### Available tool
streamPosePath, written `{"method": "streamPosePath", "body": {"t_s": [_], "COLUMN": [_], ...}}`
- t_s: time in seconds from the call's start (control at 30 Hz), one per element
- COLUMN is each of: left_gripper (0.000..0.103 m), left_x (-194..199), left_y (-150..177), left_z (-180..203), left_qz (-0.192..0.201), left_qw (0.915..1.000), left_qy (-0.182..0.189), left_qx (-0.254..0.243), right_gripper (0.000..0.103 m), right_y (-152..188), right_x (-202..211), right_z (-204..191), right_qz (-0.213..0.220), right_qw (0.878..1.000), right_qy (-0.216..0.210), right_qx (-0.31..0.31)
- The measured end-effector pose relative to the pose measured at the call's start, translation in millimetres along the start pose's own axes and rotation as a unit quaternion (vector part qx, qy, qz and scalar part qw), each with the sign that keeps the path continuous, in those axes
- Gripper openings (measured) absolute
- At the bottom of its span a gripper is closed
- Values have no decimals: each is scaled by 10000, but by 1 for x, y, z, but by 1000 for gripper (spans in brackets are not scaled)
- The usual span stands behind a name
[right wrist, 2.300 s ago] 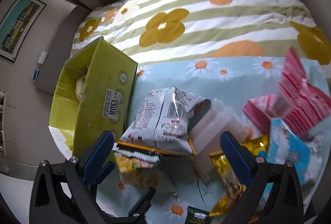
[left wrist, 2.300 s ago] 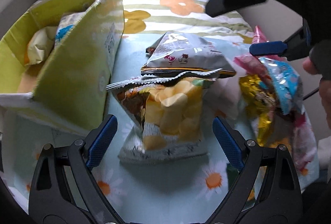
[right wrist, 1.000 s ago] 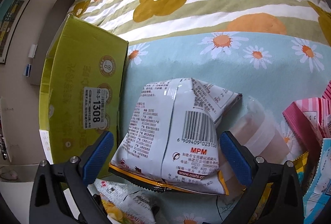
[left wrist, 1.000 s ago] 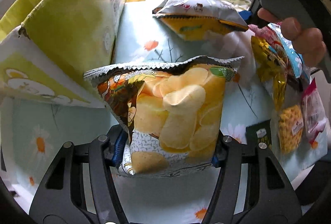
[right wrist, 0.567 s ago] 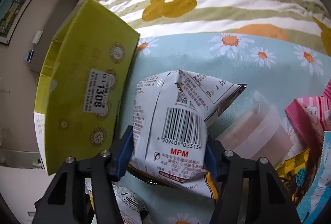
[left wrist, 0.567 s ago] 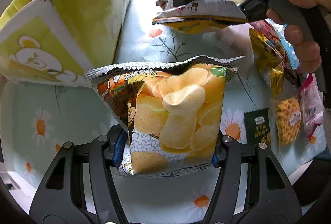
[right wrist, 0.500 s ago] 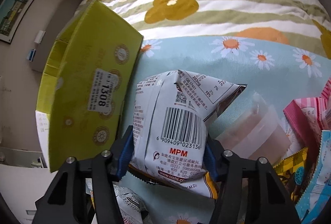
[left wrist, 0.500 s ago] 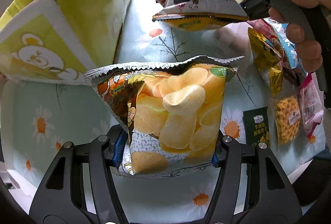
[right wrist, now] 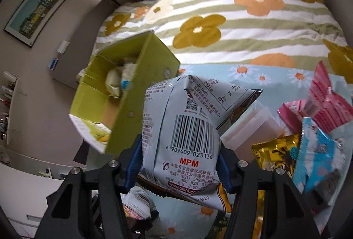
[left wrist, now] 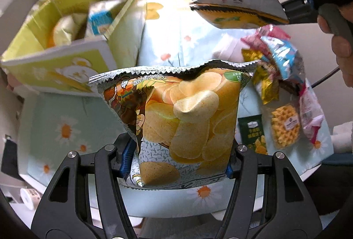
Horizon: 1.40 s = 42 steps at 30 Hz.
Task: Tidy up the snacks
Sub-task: 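Carry both bags over the yellow box and open both tools to drop them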
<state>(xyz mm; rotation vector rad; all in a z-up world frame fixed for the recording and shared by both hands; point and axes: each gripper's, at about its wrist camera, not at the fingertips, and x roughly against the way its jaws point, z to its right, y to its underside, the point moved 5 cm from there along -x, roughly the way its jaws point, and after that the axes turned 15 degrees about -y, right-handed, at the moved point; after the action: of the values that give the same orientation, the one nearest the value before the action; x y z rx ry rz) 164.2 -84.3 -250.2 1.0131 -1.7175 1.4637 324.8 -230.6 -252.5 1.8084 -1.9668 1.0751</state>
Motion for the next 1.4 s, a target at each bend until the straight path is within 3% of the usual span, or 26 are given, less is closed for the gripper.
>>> {"method": "streamPosePath", "body": {"t_s": [0.23,0.43,0.63,0.87,1.0,1.2,1.4], "left_gripper": [58,58,58,58,58,58,58], "left_x": [32,54,49,14,-21,-76,-113], "left_y": [-30,-72,-113,-163,-184,-199,-198], "left_z": [-36,-98,-171,-253,-280,-298,-289], "left_qz": [445,897,1061,956,756,219,-137], "left_qw": [9986,9937,9908,9924,9954,9993,9991], "left_qy": [-17,-74,-221,-270,-128,187,338], "left_qx": [284,666,815,729,578,220,-221], "right_gripper": [55,55,55,55,55,55,55], "right_y": [7,2,-20,-40,-44,-45,-39], "right_x": [24,16,-9,-69,-110,-150,-165], "right_z": [-39,-78,-111,-143,-152,-151,-138], "right_qz": [232,315,494,470,385,422,510], "right_qw": [9993,9979,9966,9971,9982,9985,9959], "right_qy": [-96,-117,-262,-197,-104,295,748], "right_qx": [271,560,603,563,446,206,-7]}}
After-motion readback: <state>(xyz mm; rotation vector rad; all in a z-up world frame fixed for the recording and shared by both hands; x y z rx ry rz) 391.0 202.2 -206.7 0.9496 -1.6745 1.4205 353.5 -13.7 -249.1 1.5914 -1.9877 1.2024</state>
